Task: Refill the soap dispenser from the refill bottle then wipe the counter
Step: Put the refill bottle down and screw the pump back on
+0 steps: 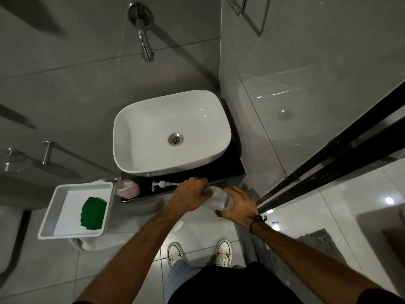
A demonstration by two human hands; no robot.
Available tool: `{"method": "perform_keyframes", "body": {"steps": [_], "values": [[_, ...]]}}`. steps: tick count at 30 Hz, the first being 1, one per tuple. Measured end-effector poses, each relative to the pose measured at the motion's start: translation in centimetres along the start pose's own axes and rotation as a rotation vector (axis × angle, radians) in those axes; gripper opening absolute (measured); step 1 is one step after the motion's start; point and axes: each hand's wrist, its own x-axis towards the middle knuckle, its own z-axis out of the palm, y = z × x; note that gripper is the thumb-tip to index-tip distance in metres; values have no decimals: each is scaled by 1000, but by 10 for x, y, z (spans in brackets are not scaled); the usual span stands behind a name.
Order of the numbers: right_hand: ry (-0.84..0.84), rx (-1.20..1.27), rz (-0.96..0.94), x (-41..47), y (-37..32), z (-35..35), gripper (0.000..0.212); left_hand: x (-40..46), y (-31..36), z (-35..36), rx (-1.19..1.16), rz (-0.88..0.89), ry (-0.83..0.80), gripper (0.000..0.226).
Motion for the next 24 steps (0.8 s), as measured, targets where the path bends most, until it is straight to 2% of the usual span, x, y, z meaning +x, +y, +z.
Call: {"method": "perform_keyframes", "body": {"steps": [1,4,7,9,14,19,22,24], "values": [[-14,-17,-8,1,1,0,67,0,0,2,-52,44,-24,24],[-35,-45,-15,2,5,1,67,-2,3,0,-168,174,-47,51],[-26,-47,-31,2,6,1,70,0,4,3,-102,56,77,30],[-23,-42,-39,3,5,1,71,2,6,9,-38,-30,61,33],[-47,1,-45,7,8,2,69,6,-1,16,-141,84,109,23],[-52,108,-10,12,8,4,73,7,-14,16,-163,136,145,26],[93,294,159,16,9,1,71,0,-39,16,-177,30,181,35],[250,416,275,21,4,-4,71,-8,-66,19,19,-106,198,47]]}}
